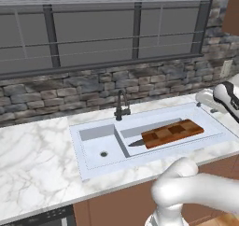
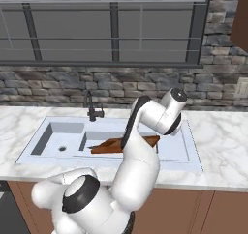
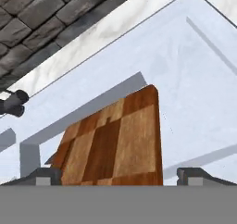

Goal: Move the cutting board and knife to the sink. Then move spray from the cabinet to the counter.

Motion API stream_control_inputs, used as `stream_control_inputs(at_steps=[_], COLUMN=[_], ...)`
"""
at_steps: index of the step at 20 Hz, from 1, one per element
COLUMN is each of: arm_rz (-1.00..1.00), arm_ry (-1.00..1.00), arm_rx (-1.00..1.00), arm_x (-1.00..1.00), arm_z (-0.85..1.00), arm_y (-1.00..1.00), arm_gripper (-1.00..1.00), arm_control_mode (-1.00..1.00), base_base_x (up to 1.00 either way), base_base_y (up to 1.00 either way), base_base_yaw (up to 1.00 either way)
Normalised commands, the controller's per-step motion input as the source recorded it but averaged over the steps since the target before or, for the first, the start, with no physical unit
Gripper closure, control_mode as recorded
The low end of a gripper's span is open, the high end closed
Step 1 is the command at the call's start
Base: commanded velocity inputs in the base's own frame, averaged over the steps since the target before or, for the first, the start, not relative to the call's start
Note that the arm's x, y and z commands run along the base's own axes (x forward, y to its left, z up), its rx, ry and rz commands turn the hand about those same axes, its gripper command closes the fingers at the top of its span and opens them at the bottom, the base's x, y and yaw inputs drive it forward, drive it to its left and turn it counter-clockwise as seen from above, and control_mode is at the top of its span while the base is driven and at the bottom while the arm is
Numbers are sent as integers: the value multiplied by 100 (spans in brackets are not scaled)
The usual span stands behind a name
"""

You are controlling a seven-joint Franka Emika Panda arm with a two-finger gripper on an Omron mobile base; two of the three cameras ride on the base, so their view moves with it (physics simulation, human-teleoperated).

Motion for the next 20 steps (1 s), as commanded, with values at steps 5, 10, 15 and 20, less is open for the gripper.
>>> stream_control_inputs(at_steps=[5, 10, 15, 20], arm_rz=[0, 0, 4, 5], arm_ry=[-9, 3, 2, -5], arm_rx=[-29, -38, -20, -6], arm_x=[-74, -45, -91, -99], arm_z=[77, 76, 79, 66], arm_y=[8, 23, 35, 73], arm_gripper=[-100, -100, -100, -100], arm_control_mode=[-100, -100, -100, -100], base_base_x=[0, 0, 0, 0], base_base_y=[0, 0, 0, 0], base_base_yaw=[0, 0, 0, 0])
